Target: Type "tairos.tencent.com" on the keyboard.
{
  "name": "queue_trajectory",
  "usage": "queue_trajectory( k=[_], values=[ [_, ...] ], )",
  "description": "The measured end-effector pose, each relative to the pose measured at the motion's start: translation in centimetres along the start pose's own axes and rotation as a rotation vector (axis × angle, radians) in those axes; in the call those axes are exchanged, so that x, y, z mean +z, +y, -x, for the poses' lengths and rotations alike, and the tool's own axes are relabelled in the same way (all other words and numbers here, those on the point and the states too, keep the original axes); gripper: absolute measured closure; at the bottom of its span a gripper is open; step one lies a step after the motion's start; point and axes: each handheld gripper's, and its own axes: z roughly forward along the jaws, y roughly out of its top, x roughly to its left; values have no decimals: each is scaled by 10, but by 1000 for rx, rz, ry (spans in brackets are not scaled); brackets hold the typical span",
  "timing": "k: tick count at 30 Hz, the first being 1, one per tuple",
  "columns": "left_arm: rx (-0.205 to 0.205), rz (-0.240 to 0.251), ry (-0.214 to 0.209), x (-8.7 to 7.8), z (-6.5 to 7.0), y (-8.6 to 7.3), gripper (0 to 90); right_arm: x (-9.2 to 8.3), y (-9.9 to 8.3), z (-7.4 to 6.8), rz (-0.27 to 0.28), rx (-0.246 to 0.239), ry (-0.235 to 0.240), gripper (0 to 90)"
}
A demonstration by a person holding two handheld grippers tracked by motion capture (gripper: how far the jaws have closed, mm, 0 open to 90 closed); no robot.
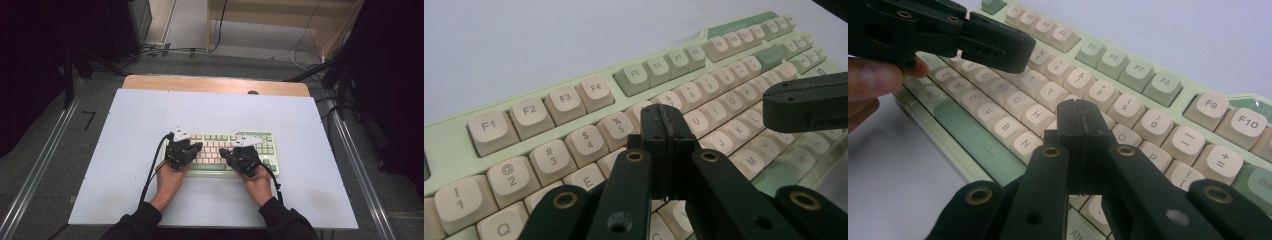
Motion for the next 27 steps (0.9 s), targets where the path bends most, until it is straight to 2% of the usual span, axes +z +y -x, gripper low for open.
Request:
queue_trajectory(
  k=[12, 18, 21, 27],
  values=[
    [22, -21, 21, 9, 2, -1, 900, 0, 0, 0, 0, 5, 3, 873],
    [20, -22, 20, 10, 1, -1, 900, 0, 0, 1, 0, 5, 2, 873],
    [23, -39, 13, 12, 1, -2, 900, 0, 0, 1, 1, 5, 2, 873],
    [23, -11, 12, 6, 3, 0, 900, -1, 0, 1, 0, 4, 1, 873]
  ],
)
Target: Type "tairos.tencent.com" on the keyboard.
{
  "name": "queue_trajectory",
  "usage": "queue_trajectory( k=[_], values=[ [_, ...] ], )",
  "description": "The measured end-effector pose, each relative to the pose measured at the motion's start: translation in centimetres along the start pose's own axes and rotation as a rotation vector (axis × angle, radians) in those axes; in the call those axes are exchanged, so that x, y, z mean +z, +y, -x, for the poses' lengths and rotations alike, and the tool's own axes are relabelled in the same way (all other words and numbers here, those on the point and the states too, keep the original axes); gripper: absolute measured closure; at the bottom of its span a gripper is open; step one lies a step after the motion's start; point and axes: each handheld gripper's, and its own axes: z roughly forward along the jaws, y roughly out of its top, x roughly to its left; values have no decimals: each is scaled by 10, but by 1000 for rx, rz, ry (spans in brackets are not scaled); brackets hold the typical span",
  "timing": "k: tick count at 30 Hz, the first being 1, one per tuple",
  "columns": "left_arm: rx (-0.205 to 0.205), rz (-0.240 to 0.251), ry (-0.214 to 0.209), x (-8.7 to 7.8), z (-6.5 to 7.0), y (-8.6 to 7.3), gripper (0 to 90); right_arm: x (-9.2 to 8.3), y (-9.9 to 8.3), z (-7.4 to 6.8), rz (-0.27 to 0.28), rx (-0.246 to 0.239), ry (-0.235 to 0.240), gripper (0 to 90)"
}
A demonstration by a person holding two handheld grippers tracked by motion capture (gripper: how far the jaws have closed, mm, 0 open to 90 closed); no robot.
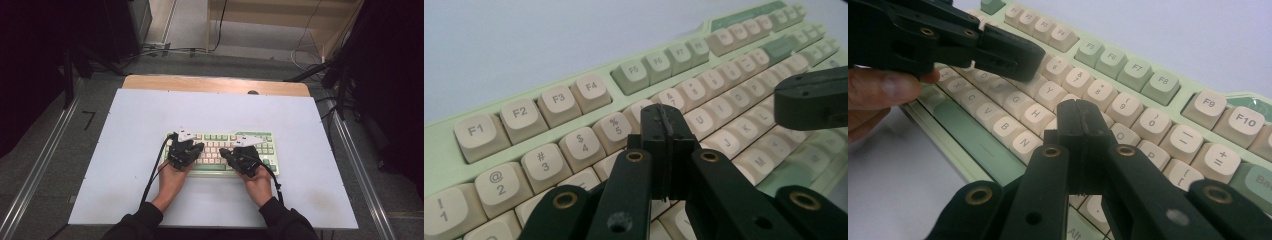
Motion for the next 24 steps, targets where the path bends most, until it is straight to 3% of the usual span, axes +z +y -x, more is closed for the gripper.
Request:
queue_trajectory(
  k=[6, 18, 24],
  values=[
    [10, 21, -11, -12, 1, 2, 900, -3, -1, 2, -2, 0, -4, 873],
    [-24, 41, -11, -31, -11, -4, 900, -12, -7, 7, -11, 7, -12, 873],
    [-24, 39, -11, -35, -13, -7, 900, -12, -11, 5, -28, -17, -27, 873]
  ],
)
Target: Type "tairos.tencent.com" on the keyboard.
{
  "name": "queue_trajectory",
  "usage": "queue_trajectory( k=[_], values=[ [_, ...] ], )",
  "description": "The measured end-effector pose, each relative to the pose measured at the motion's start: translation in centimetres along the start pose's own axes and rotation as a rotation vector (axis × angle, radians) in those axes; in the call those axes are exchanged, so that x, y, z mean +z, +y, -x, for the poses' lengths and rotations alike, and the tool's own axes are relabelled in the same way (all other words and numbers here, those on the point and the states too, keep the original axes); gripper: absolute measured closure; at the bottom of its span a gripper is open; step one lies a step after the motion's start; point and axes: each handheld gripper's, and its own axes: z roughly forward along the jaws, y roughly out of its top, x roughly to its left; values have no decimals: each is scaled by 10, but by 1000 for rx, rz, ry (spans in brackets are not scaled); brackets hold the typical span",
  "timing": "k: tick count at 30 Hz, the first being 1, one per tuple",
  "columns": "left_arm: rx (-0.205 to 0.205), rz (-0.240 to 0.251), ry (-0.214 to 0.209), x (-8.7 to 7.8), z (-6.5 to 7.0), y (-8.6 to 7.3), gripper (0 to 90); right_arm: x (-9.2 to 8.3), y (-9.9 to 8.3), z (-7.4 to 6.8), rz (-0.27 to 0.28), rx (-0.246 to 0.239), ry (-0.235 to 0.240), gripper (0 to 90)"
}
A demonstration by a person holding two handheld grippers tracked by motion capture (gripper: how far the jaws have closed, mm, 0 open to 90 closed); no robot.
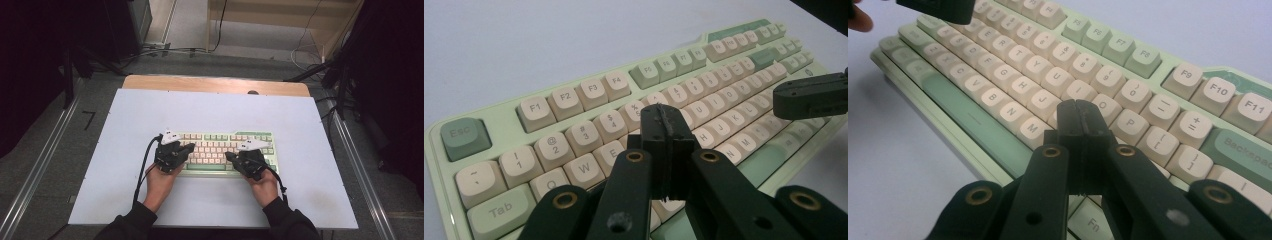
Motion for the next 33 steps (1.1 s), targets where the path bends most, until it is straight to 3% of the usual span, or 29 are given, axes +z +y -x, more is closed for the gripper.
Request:
queue_trajectory(
  k=[18, 24, 33],
  values=[
    [-1, -3, -3, -4, -1, -3, 900, 7, -5, 2, -83, -11, -21, 873],
    [-1, -2, -5, -4, 0, -3, 900, 2, -1, 5, -23, 19, -6, 873],
    [11, -18, -13, -5, 2, -6, 900, 5, 3, 6, 2, 36, 4, 873]
  ],
)
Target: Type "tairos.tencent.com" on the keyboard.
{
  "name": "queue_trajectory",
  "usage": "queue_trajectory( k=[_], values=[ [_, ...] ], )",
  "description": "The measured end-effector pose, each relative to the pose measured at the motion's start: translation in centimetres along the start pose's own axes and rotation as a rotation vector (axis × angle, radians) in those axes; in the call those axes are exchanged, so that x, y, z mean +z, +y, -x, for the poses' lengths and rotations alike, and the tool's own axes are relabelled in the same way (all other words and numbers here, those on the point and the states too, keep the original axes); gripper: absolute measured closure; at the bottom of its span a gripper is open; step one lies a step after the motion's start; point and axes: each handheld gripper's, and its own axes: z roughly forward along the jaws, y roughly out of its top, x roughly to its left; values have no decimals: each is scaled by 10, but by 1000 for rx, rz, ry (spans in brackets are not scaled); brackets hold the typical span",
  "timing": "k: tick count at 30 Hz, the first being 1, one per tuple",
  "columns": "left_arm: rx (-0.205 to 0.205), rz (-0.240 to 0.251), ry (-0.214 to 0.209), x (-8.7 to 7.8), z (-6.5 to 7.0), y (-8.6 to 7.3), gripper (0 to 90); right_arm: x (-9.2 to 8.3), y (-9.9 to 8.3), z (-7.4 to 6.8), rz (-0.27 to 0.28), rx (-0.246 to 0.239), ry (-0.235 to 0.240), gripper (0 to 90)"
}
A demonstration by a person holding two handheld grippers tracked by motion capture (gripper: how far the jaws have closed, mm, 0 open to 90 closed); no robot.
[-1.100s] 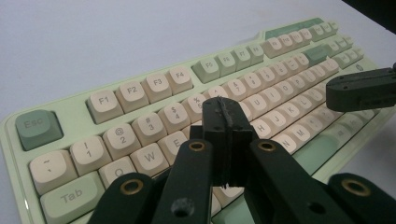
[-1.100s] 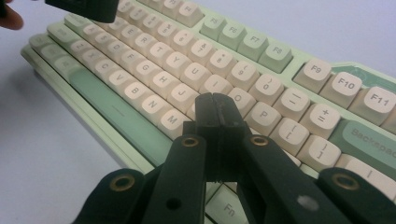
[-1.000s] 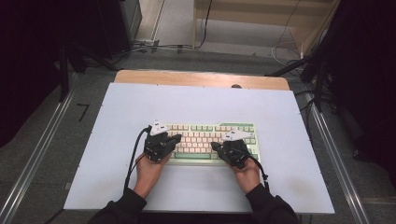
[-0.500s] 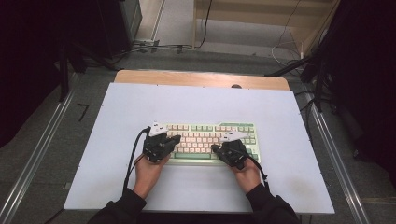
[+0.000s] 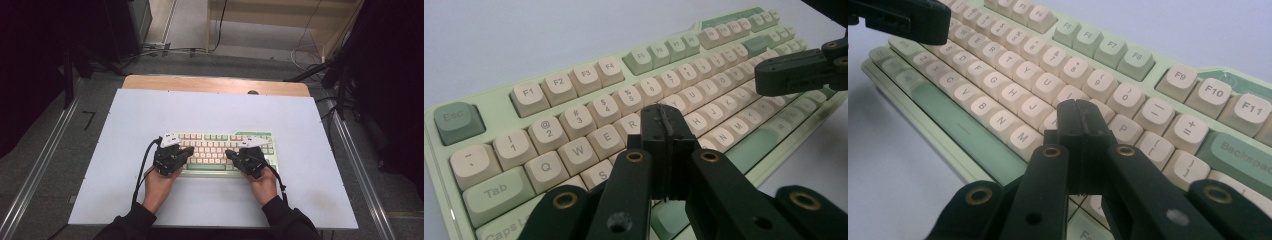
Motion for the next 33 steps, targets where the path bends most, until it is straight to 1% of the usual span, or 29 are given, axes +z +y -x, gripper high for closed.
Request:
queue_trajectory(
  k=[4, 7, 12, 13, 16, 19, 21, 23, 24, 28, 29, 30, 33],
  values=[
    [3, -10, 2, 0, 0, -2, 900, 2, 3, 0, 12, 6, 6, 873],
    [8, -22, -5, 1, 1, -4, 900, 3, 5, 0, 18, 5, 4, 873],
    [25, -49, -15, 4, 4, -7, 900, 5, 7, 1, 23, 9, -3, 873],
    [31, -57, -12, 5, 4, -7, 900, 5, 7, 1, 25, 10, -5, 873],
    [33, -70, -16, 6, 5, -9, 900, 6, 8, 2, 27, 15, -7, 873],
    [48, -85, -11, 8, 7, -10, 900, 6, 9, 2, 28, 15, -9, 873],
    [54, -102, -16, 10, 7, -10, 900, 7, 9, 1, 31, 13, -9, 872],
    [59, -103, -7, 10, 7, -11, 900, 7, 10, 1, 32, 12, -9, 873],
    [62, -114, -3, 11, 7, -11, 900, 7, 10, 1, 30, 12, -10, 872],
    [62, -112, -4, 12, 6, -11, 900, 8, 10, 1, 30, 13, -12, 872],
    [58, -104, -6, 11, 7, -11, 900, 8, 10, 1, 32, 13, -14, 873],
    [50, -83, -13, 9, 7, -10, 900, 8, 10, 2, 31, 15, -16, 873],
    [37, -17, 2, 1, 6, -7, 900, 9, 10, 4, 34, 20, -27, 873]
  ],
)
